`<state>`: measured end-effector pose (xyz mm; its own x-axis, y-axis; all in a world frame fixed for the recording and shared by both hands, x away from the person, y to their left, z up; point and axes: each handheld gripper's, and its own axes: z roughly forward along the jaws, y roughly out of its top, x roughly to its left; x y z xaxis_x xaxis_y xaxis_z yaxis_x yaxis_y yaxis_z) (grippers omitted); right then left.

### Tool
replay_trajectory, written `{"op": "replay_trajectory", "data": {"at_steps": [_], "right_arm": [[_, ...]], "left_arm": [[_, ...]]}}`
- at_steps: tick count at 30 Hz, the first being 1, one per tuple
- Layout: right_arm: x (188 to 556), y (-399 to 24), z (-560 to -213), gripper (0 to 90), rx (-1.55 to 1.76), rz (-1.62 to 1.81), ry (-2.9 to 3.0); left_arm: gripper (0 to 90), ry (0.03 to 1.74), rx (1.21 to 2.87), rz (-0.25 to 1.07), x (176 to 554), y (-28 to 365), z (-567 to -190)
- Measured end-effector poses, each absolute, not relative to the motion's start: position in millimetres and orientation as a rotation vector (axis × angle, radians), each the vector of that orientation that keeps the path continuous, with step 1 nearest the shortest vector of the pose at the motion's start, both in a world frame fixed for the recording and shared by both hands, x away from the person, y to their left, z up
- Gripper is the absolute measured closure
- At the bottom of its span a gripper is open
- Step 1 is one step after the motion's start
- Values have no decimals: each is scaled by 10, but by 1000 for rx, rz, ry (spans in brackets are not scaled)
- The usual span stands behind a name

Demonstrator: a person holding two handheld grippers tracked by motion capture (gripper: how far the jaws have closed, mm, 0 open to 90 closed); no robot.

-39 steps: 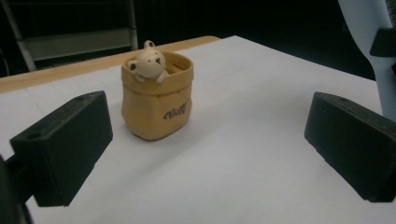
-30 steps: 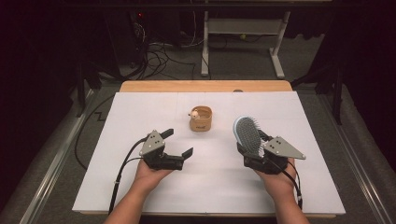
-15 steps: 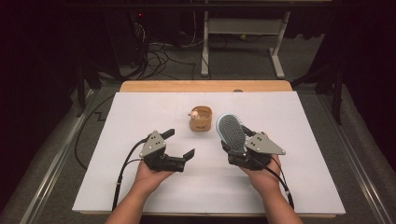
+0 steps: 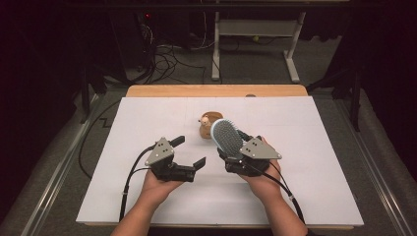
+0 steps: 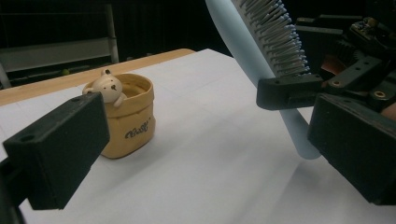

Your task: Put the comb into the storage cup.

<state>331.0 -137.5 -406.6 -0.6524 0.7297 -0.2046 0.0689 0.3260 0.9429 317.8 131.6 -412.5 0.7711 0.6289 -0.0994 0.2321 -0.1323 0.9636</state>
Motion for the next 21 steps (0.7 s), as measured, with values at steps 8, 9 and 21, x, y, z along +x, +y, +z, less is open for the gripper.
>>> {"op": "replay_trajectory", "data": {"at_steps": [8,9,21], "right_arm": [[3199,-1377,-4113,205,697,1349,1984],[3196,-1367,-4119,205,696,1346,1989],[3118,-1210,-4175,205,631,1340,2029]], "left_arm": [[0,675,1698,387,3137,1331,-4089],[0,676,1699,387,3135,1328,-4088],[4,678,1712,399,3114,1289,-4049]]}}
